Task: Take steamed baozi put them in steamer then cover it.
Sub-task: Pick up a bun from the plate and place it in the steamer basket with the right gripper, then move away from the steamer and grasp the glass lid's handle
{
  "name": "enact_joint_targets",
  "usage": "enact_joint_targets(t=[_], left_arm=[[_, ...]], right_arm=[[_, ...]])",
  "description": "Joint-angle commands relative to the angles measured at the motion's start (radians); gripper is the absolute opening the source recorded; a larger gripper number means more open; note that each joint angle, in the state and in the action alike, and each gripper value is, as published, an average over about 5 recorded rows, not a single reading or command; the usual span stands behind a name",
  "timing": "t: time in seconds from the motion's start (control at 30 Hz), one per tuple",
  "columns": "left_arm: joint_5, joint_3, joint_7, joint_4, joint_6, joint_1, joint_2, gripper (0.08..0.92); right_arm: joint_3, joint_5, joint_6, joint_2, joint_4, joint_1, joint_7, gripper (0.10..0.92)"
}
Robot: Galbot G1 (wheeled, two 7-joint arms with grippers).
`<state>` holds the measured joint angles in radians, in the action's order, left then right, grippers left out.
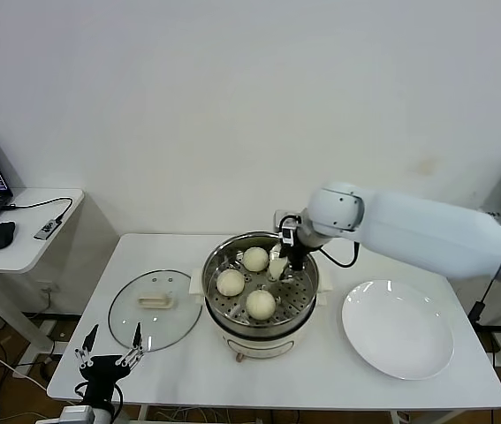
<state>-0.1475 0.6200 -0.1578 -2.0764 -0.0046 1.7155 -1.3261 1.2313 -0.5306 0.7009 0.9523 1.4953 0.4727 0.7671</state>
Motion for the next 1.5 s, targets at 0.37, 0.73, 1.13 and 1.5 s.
enact_joint_targets(t=[0.37, 0.73, 1.13, 1.5], left_arm=[[-0.001, -0.002, 0.0, 0.009, 0.0, -0.007, -0.001, 0.823], [-0.002, -0.008, 0.0, 0.013, -0.001, -0.019, -0.003, 0.823], [0.006, -0.012, 0.002, 0.013, -0.004, -0.015, -0.004, 0.823], [0.026, -0.036, 0.012, 0.017, -0.035, -0.014, -0.016, 0.823]], right_arm=[[-0.019, 0.05, 0.021, 0.03, -0.039, -0.068, -0.009, 0.55], [-0.127, 0.034, -0.022, -0.146, 0.178, -0.038, -0.028, 0.813], [-0.583, -0.024, -0.363, -0.441, 0.397, -0.64, -0.612, 0.823], [-1.462, 0.219, -0.632, -0.186, 0.403, -1.476, -0.674, 0.823]])
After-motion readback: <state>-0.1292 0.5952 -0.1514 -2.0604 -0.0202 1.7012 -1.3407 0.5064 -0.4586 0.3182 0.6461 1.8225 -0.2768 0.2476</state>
